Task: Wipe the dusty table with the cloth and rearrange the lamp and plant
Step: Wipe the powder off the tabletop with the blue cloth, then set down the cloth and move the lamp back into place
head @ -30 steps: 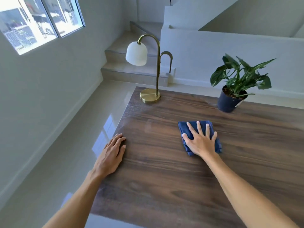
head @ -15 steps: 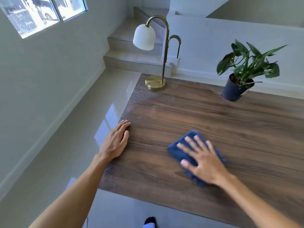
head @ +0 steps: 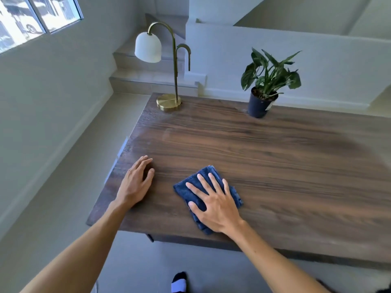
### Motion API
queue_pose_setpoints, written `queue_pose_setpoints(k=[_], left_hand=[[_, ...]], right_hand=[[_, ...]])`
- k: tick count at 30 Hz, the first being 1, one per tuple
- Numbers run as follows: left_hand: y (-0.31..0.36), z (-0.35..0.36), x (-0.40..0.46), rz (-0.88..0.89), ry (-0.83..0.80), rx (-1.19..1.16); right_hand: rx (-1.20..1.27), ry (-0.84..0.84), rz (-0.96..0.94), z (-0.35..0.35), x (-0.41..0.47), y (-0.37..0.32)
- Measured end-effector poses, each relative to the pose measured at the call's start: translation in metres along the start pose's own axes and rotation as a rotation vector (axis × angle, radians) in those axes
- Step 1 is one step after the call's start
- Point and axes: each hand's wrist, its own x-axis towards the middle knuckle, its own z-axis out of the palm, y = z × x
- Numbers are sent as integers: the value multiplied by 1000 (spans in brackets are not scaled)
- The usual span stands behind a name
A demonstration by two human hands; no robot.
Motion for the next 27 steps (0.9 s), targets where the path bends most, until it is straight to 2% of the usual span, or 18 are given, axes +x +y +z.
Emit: queue_pose_setpoints(k=[3,7,12,18,24,27], left_hand=[[42,17,-8,-37,11,-87],[84,36,-17,-48,-72,-43],[102,41,-32,-7,-79,49],[103,41,-37,25,-108,124],[110,36,-23,46,-179,88],[108,32,-11,30,-241,52]], right_hand=[[-2,0,166,-6,-18,-5],[72,-104,264,-16,-19,-21],[112,-82,239,-24,-14,-13],[94,105,133,-24,-1,4],[75,66,119,-29,20,25],[30,111,106,-33,27,35]])
